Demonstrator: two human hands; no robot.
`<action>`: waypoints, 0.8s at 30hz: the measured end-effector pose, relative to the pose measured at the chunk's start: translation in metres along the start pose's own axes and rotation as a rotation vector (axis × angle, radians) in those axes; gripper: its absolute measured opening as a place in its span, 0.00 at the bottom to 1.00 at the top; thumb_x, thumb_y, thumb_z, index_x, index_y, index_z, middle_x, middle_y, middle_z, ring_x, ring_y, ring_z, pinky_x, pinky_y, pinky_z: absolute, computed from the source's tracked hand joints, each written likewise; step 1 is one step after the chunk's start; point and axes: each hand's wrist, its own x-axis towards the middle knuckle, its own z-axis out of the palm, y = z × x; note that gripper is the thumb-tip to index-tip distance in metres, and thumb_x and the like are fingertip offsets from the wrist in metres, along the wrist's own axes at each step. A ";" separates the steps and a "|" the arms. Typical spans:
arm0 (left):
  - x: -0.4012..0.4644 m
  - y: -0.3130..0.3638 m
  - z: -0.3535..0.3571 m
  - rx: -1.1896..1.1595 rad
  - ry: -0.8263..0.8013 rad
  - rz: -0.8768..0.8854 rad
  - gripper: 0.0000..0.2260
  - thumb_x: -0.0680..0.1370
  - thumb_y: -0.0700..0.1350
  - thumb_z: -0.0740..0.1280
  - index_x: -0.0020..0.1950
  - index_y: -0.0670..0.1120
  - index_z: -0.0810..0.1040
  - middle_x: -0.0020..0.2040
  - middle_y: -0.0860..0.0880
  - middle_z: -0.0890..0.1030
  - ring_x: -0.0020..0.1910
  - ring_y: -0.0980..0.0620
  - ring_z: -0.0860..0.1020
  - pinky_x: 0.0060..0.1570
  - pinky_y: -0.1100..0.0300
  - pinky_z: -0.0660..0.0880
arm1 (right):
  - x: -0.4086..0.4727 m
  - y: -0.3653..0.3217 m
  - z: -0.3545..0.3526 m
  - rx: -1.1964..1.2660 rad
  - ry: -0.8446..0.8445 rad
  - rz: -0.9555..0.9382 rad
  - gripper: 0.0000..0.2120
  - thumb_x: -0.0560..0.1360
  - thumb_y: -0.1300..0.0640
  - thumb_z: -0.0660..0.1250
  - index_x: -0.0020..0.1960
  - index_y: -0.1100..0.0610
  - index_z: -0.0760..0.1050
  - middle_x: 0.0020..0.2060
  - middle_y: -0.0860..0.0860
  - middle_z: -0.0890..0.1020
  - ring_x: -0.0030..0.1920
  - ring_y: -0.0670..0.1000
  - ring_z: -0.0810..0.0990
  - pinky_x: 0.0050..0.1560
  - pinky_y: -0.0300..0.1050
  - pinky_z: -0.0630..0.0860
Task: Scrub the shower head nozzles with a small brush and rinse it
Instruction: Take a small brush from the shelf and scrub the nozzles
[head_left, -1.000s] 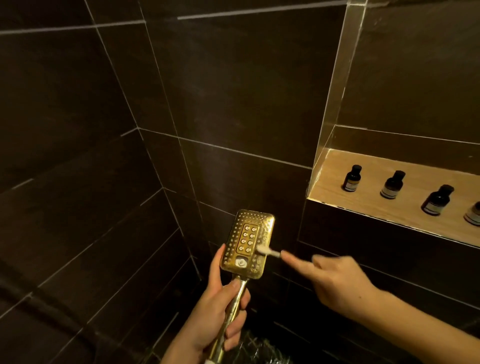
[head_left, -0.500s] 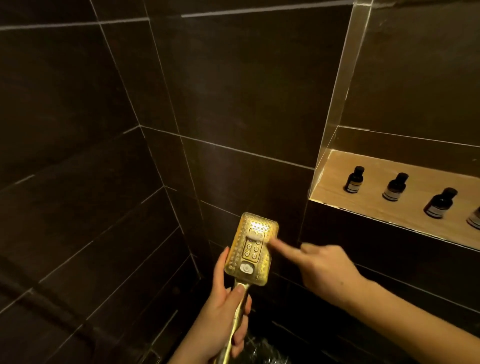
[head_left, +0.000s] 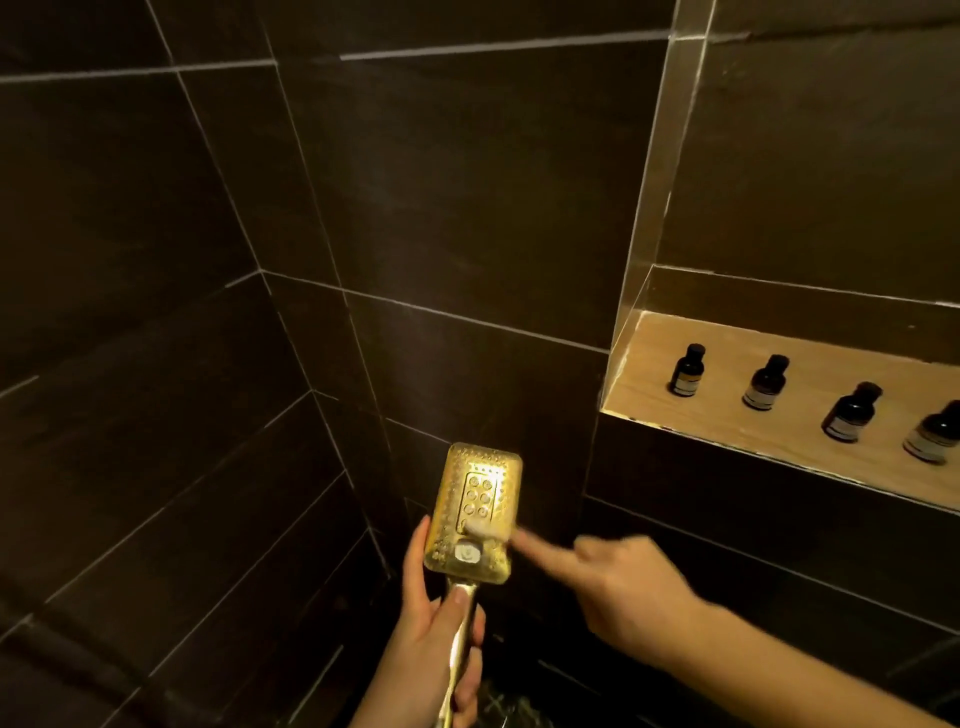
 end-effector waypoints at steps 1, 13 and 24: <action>0.002 -0.001 -0.001 -0.015 0.008 -0.004 0.31 0.83 0.45 0.63 0.65 0.84 0.57 0.38 0.39 0.79 0.22 0.48 0.70 0.22 0.60 0.68 | -0.006 -0.005 0.004 -0.017 -0.021 -0.036 0.38 0.72 0.53 0.63 0.79 0.43 0.52 0.30 0.44 0.73 0.23 0.44 0.70 0.20 0.41 0.69; 0.016 0.005 0.008 -0.046 0.032 -0.007 0.31 0.83 0.41 0.64 0.70 0.77 0.59 0.34 0.40 0.79 0.24 0.48 0.70 0.24 0.59 0.69 | -0.005 0.000 0.016 0.057 0.088 0.138 0.40 0.71 0.55 0.62 0.78 0.36 0.49 0.32 0.43 0.76 0.27 0.44 0.74 0.27 0.42 0.76; 0.007 0.007 0.030 0.069 0.073 0.057 0.32 0.85 0.47 0.59 0.65 0.86 0.52 0.46 0.36 0.79 0.23 0.46 0.73 0.22 0.58 0.70 | 0.027 -0.005 0.006 0.074 0.237 0.300 0.46 0.74 0.57 0.66 0.76 0.33 0.39 0.36 0.46 0.79 0.32 0.47 0.78 0.32 0.47 0.78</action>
